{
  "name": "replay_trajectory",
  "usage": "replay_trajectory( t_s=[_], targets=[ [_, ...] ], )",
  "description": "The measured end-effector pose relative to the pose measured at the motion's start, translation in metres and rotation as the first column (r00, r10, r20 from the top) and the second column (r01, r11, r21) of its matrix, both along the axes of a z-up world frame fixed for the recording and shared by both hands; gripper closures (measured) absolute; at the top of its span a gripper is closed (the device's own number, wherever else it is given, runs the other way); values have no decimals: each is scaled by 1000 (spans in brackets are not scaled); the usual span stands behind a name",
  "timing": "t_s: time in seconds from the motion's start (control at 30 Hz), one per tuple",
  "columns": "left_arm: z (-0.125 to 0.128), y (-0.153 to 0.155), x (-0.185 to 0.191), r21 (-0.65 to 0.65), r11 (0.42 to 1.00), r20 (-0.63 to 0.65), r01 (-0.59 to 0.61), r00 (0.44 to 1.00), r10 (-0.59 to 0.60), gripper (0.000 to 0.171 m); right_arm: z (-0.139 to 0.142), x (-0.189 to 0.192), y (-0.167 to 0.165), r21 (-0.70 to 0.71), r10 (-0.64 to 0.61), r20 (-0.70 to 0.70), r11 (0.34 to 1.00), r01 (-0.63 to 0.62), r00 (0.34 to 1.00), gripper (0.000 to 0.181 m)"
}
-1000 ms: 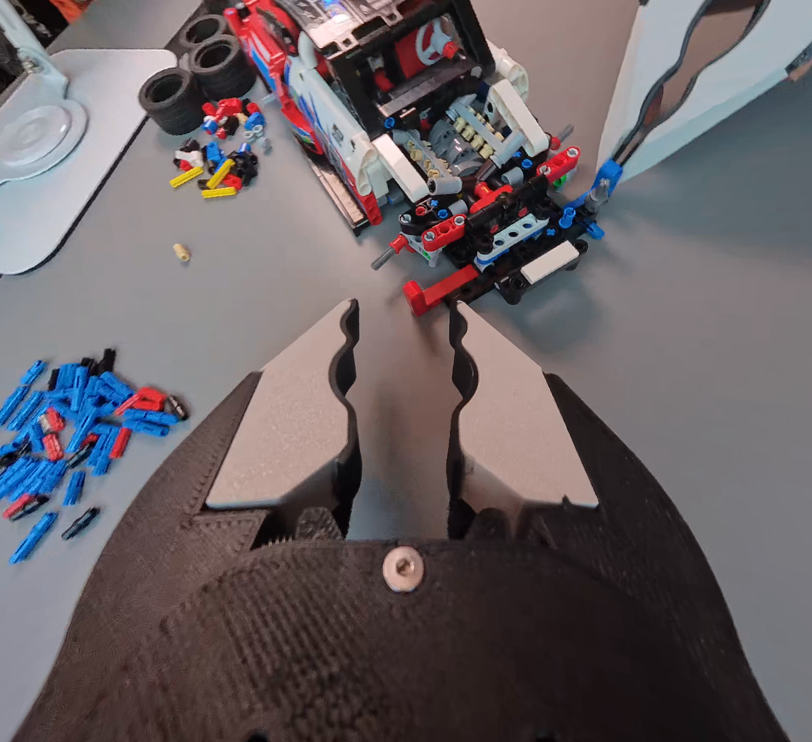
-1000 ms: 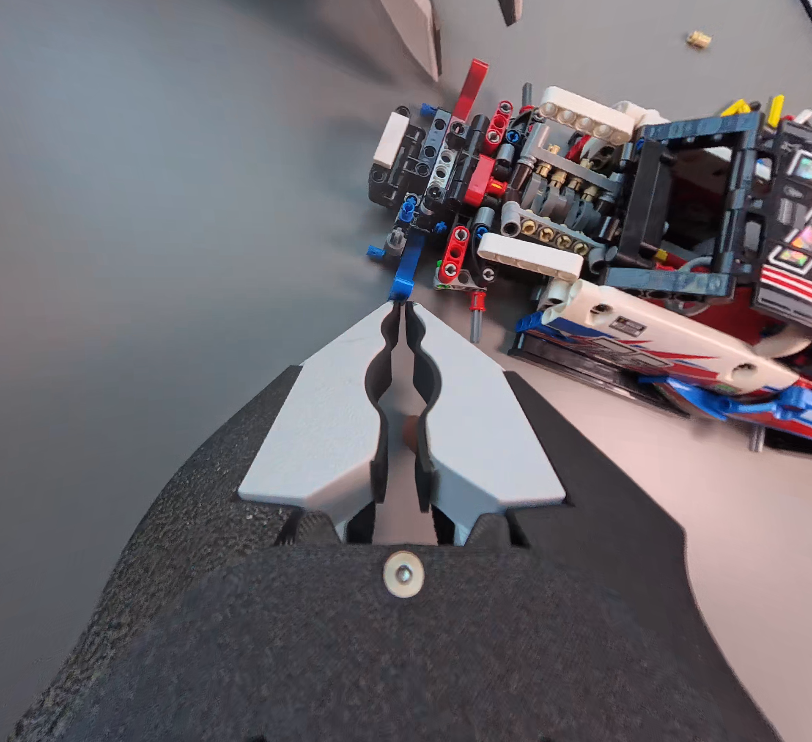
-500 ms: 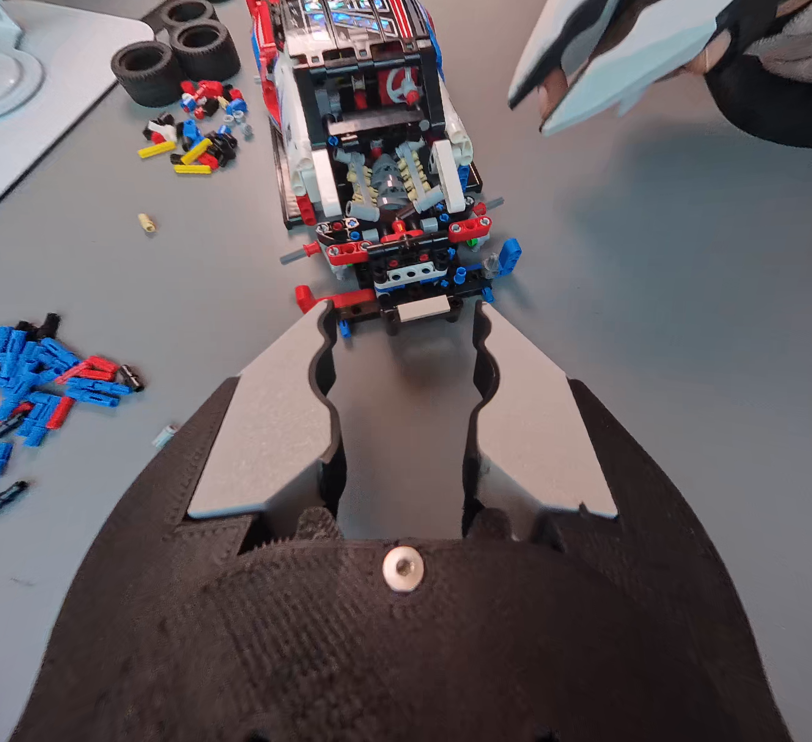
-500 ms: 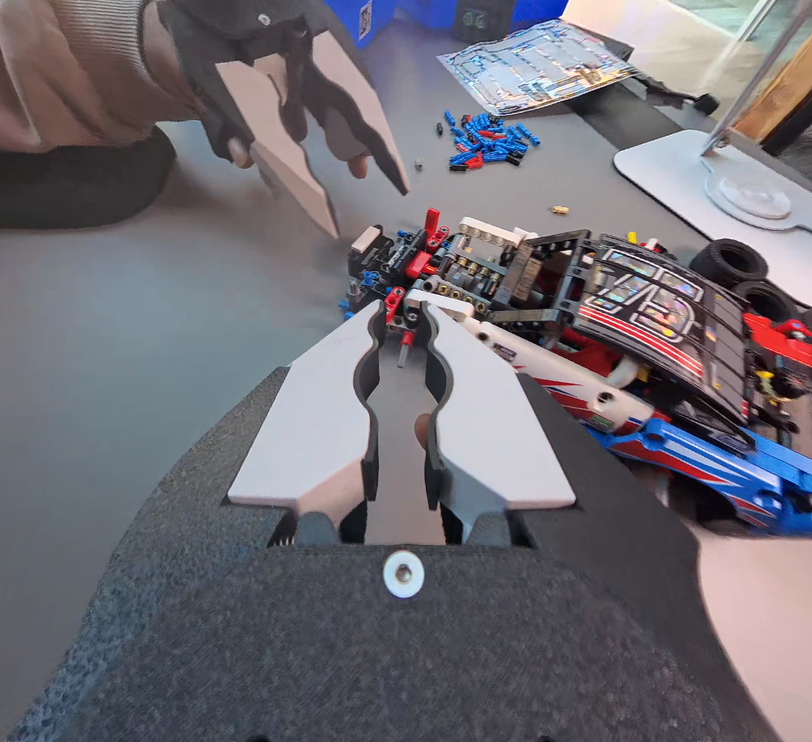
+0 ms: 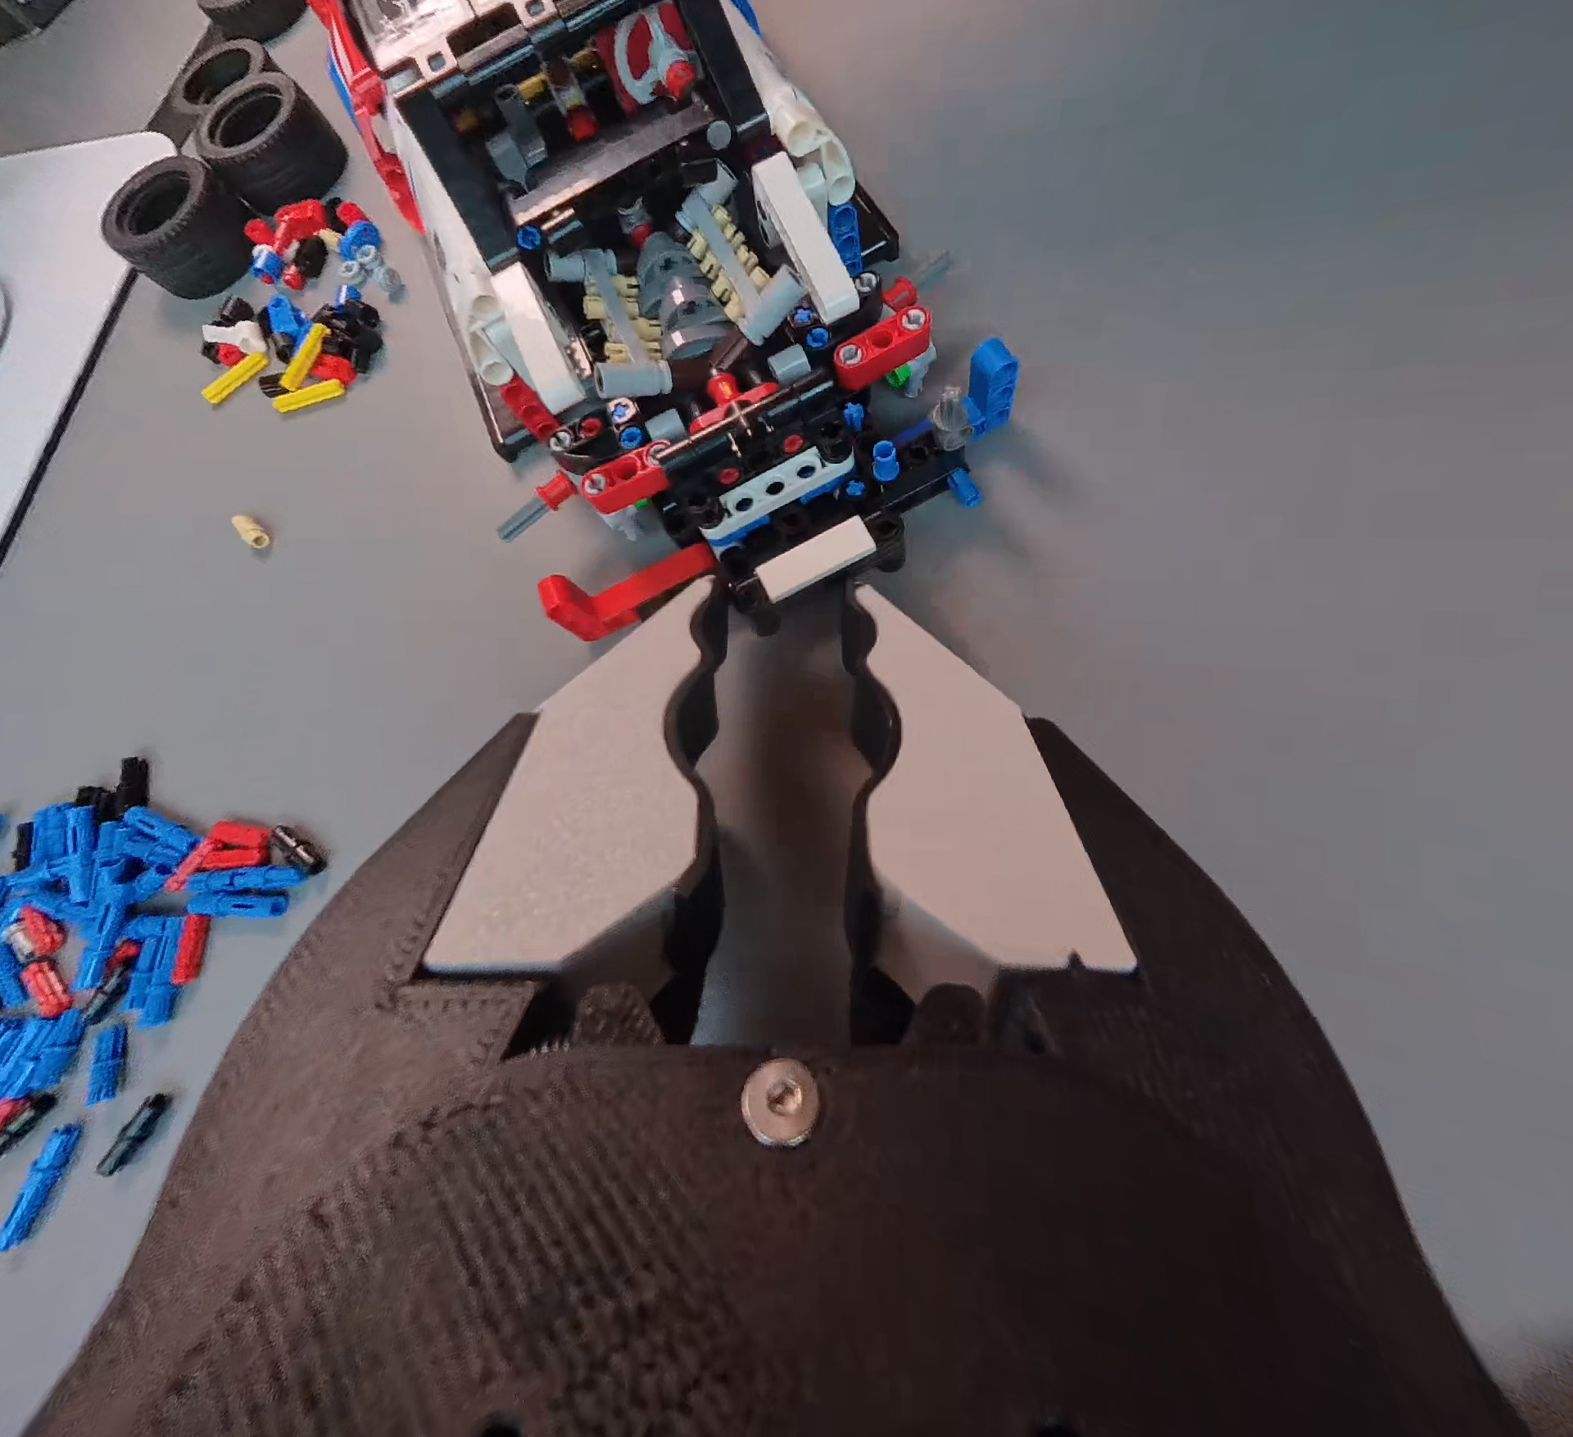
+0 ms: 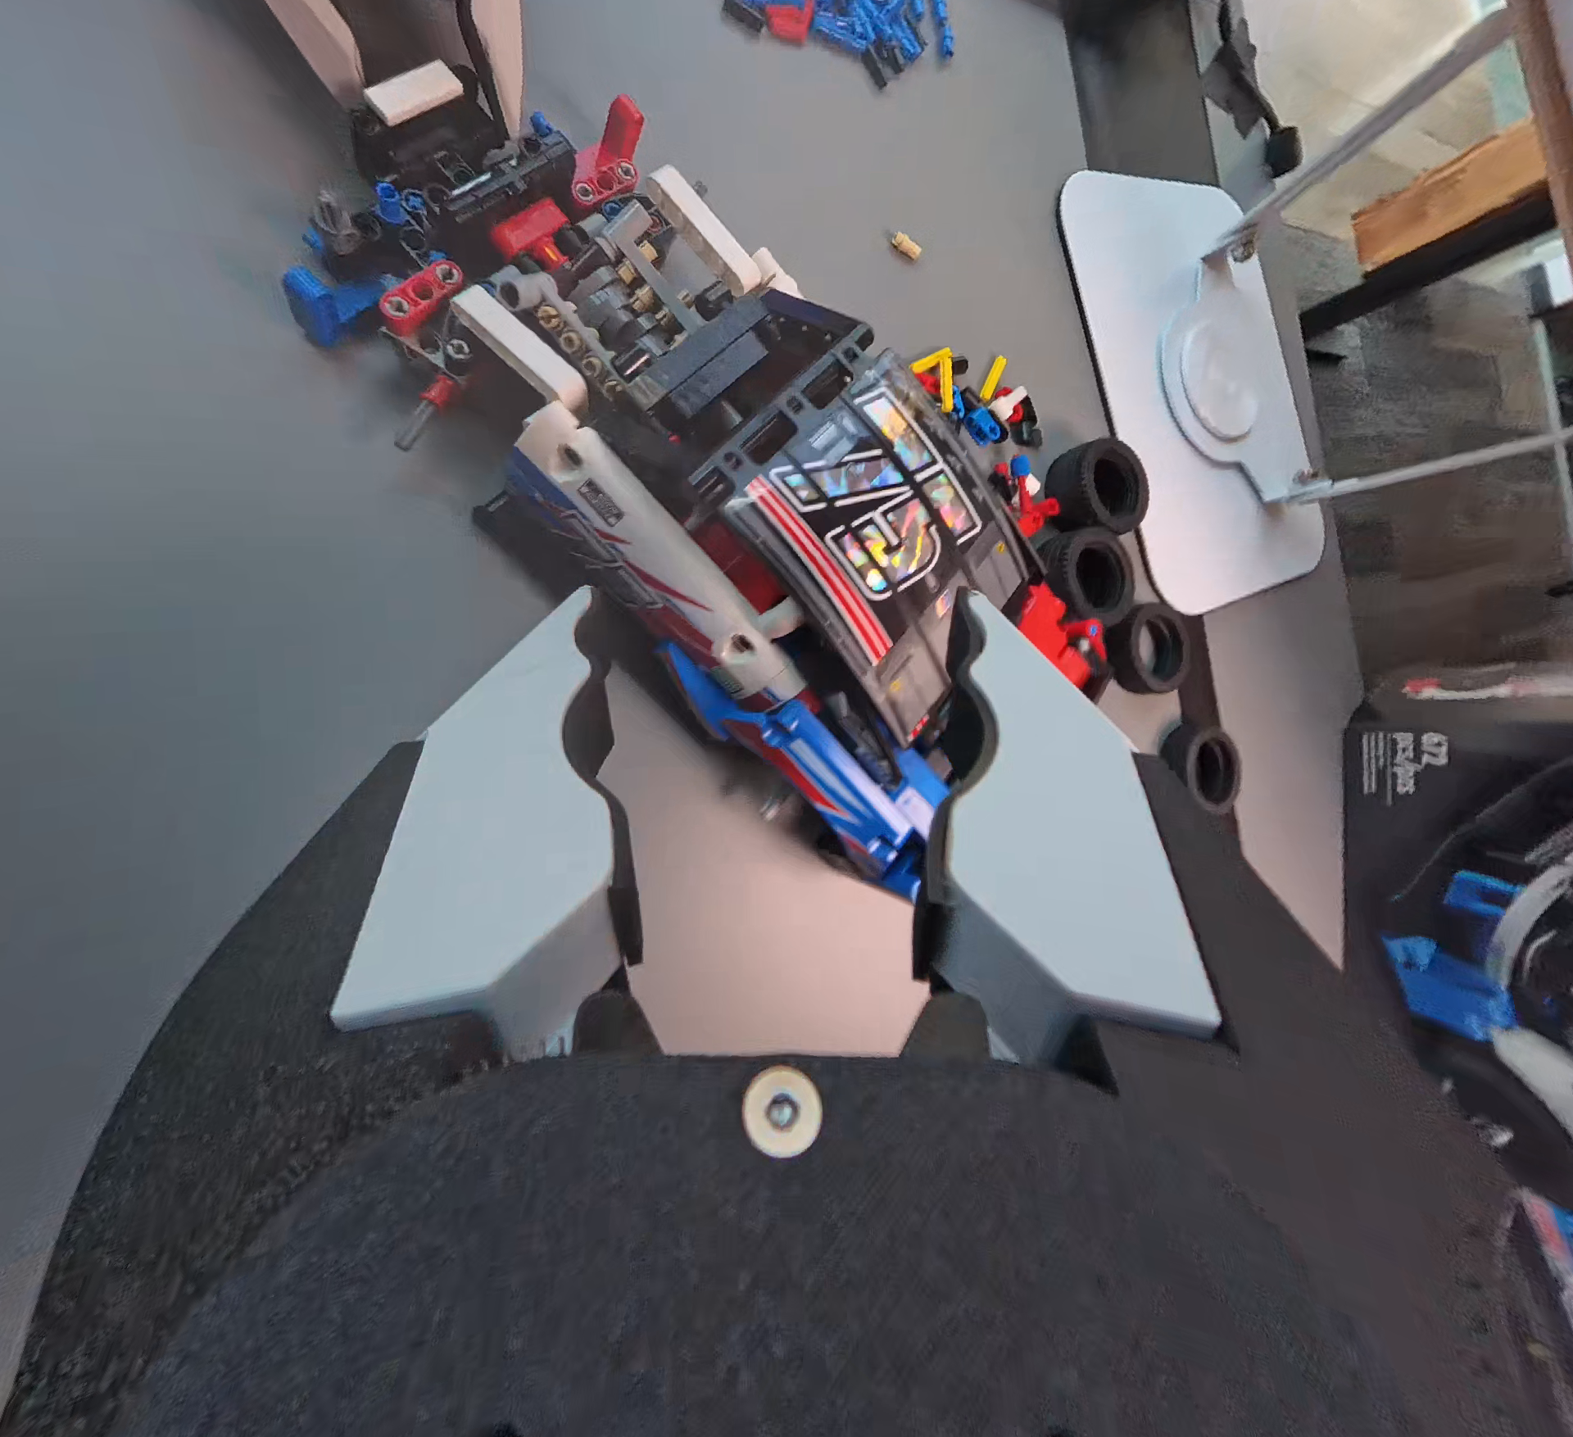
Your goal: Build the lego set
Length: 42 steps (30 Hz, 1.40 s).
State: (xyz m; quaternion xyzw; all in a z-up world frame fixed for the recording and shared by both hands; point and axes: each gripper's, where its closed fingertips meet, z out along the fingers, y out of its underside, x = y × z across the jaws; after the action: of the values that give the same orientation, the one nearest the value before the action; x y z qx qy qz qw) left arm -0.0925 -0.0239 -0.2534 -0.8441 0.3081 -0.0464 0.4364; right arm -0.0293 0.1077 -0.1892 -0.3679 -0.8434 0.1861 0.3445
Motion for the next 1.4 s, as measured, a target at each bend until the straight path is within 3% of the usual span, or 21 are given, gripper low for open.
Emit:
replay_trajectory(
  t_s=[0.13, 0.3, 0.43, 0.6, 0.73, 0.9, 1.0, 1.13, 1.27, 1.4],
  targets=[
    [-2, 3, -4, -36, 998, 59, 48, 997, -46, 145, -3, -30, 4, 30, 148, 215, 987, -158, 965, 87],
    [2, 5, -12, -27, 1000, 95, -4, 995, 6, 137, -31, -39, 8, -53, 239, 497, 968, -246, 834, 81],
    [24, 4, -23, 76, 993, 193, -93, 978, 77, 127, -30, -37, 8, -74, 185, 525, 982, -172, 831, 88],
    [64, 5, -33, 223, 948, 312, -226, 938, 150, 125, -30, -7, 10, -43, -81, 548, 991, 125, 833, 89],
    [79, 12, -23, 276, 921, 339, -273, 925, 172, 126, -28, -1, 13, -141, -276, 438, 919, 369, 855, 91],
    [78, 17, -5, 284, 915, 323, -287, 927, 190, 127, -12, -7, 14, -244, -385, 235, 866, 437, 893, 99],
    [80, 16, 0, 296, 911, 321, -289, 928, 190, 128, 21, -19, -5, -414, -389, 63, 828, 379, 919, 106],
    [81, 19, -4, 298, 898, 346, -325, 913, 216, 129, 54, -38, -20, -532, -366, -121, 809, 251, 923, 118],
    [75, 20, -13, 287, 884, 361, -369, 896, 258, 130, 87, -64, -23, -529, -307, -224, 835, 149, 925, 126],
    [68, 23, -19, 260, 876, 400, -407, 870, 286, 131, 124, -91, -32, -449, -202, -204, 889, 92, 958, 127]
  ],
)
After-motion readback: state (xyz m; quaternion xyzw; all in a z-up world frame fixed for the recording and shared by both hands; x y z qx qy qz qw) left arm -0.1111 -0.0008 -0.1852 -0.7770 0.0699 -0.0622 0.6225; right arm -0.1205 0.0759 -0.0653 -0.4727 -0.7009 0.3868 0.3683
